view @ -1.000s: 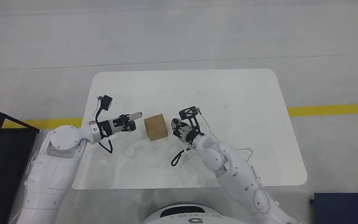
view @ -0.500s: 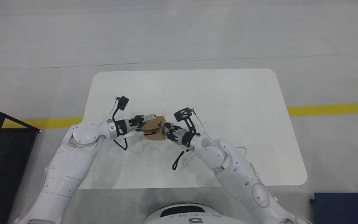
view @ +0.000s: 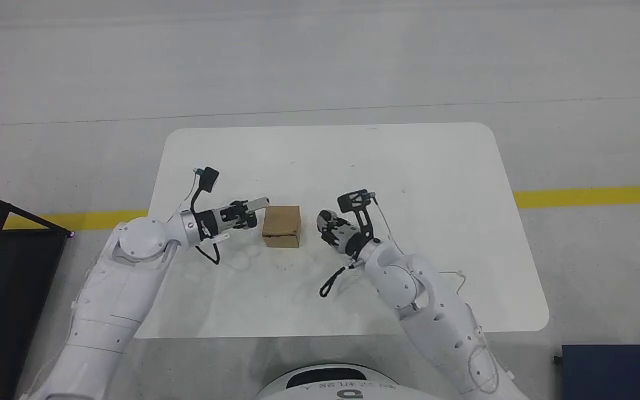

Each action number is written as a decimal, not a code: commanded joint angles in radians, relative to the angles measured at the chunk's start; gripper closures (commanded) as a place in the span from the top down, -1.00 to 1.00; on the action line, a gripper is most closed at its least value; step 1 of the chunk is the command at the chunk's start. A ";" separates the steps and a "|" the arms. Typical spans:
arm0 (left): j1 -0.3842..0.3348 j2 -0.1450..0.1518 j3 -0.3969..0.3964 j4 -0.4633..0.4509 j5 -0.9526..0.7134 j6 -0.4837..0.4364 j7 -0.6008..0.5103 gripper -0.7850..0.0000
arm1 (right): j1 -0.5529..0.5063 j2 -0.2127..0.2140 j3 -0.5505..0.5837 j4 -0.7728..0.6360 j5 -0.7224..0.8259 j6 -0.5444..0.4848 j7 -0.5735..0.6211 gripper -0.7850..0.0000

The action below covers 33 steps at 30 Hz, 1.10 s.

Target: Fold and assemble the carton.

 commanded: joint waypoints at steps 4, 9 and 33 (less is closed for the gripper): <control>-0.014 -0.003 0.016 0.014 -0.001 -0.004 0.009 1.00 | -0.057 0.008 -0.029 -0.130 -0.114 -0.087 -0.128 -1.00; -0.015 -0.002 0.016 0.031 0.007 -0.018 0.019 1.00 | -0.019 -0.001 -0.102 -0.102 -0.163 -0.100 -0.149 -1.00; 0.003 0.001 0.020 0.030 -0.010 -0.042 0.039 1.00 | 0.162 -0.053 -0.251 0.097 -0.150 0.016 -0.070 -1.00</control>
